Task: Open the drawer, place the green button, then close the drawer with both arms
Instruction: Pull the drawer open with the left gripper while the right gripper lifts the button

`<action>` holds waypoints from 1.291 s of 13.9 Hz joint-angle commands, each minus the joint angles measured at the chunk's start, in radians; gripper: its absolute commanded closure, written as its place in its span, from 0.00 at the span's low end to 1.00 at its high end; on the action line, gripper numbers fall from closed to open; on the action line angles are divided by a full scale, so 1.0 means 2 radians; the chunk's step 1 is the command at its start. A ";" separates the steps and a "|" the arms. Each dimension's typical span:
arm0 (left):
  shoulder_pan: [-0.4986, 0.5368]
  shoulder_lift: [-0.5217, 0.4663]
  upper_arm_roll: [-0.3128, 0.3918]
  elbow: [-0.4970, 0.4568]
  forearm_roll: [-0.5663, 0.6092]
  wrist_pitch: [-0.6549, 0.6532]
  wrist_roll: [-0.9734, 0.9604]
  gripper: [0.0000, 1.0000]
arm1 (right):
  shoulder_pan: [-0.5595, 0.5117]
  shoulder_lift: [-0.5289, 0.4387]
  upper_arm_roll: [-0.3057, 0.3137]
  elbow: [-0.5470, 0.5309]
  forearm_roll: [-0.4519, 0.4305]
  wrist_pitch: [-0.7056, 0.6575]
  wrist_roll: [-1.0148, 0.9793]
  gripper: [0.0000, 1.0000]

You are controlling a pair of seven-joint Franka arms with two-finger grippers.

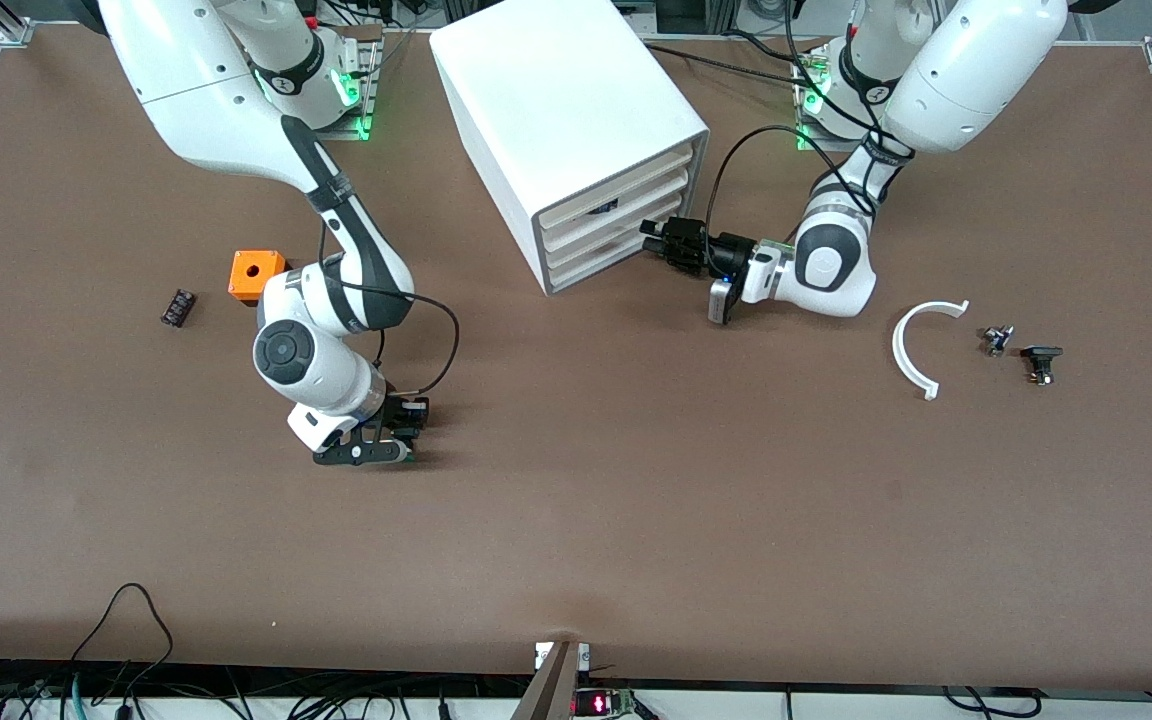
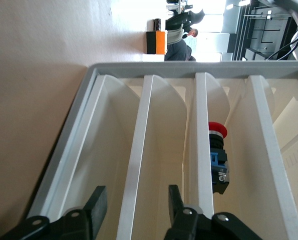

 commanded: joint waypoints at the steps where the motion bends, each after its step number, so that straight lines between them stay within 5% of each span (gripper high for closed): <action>1: 0.002 -0.001 -0.005 -0.011 -0.015 -0.005 0.017 0.45 | -0.001 -0.007 -0.001 0.063 0.009 -0.099 0.044 1.00; 9: -0.005 0.012 -0.007 -0.018 -0.015 -0.006 0.028 0.59 | 0.006 -0.014 0.002 0.222 0.029 -0.323 0.206 1.00; 13: -0.009 0.016 -0.007 -0.018 -0.015 -0.003 0.028 0.62 | 0.032 -0.015 0.001 0.272 0.033 -0.381 0.316 1.00; 16: -0.009 0.016 -0.007 -0.018 -0.015 -0.003 0.027 0.96 | 0.060 -0.026 0.000 0.295 0.033 -0.395 0.394 1.00; 18: -0.008 0.016 -0.007 -0.018 -0.015 -0.003 0.027 1.00 | 0.075 -0.038 0.000 0.298 0.033 -0.395 0.435 1.00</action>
